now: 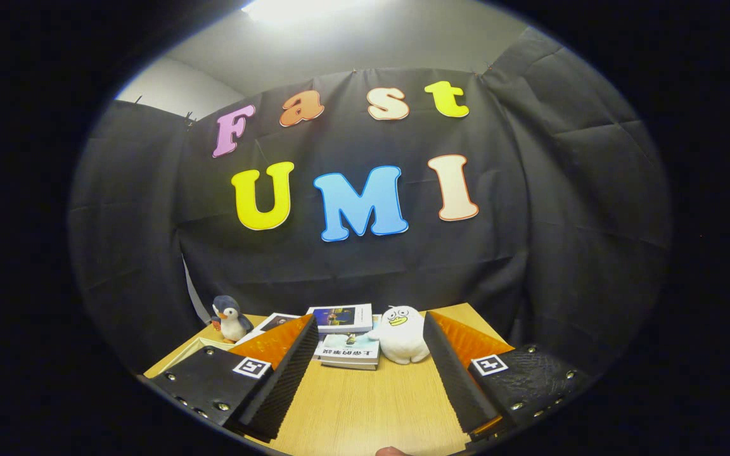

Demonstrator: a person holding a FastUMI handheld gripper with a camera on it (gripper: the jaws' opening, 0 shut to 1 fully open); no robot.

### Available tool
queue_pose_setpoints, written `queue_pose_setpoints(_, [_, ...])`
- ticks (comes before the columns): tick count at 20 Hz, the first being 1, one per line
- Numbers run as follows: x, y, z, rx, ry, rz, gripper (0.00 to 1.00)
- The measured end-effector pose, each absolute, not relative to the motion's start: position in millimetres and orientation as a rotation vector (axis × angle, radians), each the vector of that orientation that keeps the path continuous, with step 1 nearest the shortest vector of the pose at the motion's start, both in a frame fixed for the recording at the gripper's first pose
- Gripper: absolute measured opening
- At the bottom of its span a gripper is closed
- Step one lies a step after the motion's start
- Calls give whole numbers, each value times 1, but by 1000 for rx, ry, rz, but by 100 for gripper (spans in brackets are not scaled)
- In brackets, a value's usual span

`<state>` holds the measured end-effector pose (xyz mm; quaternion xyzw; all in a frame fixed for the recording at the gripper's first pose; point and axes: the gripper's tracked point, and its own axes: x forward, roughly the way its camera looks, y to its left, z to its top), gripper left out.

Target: Open the storage box then place both shoes into the box .Put the left shoe in first, then the right shoe, with the right side of both shoes facing outward in a uniform manner.

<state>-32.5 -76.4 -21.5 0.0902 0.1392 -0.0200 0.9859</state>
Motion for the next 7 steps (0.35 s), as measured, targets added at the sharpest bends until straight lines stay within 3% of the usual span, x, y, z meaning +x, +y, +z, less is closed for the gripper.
queue_pose_setpoints(7, [-35, -84, -25, 185, 277, -42, 100])
